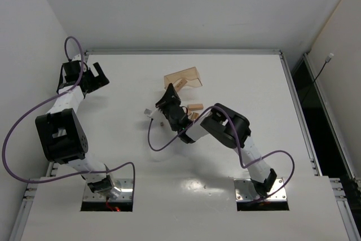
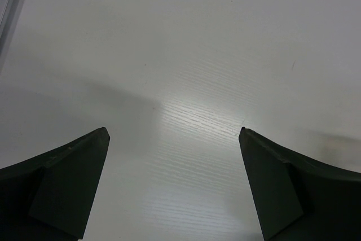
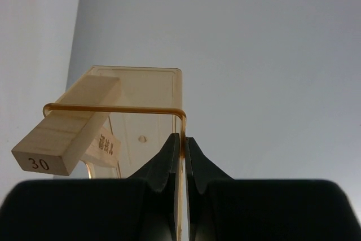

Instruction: Build the wood block tower

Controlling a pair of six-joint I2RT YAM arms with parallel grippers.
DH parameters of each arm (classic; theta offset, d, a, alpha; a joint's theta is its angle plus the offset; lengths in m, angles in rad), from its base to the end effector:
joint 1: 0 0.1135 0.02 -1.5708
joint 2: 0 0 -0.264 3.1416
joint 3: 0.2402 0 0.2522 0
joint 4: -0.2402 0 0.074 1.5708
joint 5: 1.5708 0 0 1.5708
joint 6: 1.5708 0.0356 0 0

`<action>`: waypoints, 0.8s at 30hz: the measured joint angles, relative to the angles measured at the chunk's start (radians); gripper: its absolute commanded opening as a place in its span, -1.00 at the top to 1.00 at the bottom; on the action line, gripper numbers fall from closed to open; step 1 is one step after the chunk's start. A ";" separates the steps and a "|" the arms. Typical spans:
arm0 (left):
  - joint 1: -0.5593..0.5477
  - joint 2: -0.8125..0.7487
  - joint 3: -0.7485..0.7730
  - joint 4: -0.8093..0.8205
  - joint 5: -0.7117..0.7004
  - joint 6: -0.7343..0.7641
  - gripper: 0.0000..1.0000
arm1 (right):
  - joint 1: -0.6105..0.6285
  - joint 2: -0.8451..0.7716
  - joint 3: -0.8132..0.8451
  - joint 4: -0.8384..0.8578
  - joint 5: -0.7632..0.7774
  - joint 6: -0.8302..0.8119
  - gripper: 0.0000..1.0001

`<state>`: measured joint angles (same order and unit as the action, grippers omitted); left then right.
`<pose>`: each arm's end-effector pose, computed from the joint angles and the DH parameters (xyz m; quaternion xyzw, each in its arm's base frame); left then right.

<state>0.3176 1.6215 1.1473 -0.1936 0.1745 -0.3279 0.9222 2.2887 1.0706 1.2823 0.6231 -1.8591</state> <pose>0.3480 0.1079 0.2511 -0.2482 0.8621 -0.0806 0.4342 0.2807 0.3359 0.1098 -0.6005 0.3366 -0.5006 0.5248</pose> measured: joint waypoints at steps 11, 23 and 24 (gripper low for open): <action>-0.003 0.000 0.000 0.000 0.002 -0.003 -1.00 | 0.032 -0.053 -0.057 -0.004 0.019 -0.015 1.00; -0.009 0.000 0.002 0.000 0.007 -0.003 -1.00 | 0.064 -0.136 -0.076 0.014 0.067 -0.020 1.00; -0.009 0.000 0.002 0.000 0.009 -0.003 -1.00 | 0.064 -0.135 -0.076 0.013 0.071 -0.020 1.00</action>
<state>0.3084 1.6215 1.1496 -0.1936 0.1833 -0.3309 0.9863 2.1532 0.9951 1.2949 0.6937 -1.8790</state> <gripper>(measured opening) 0.996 0.010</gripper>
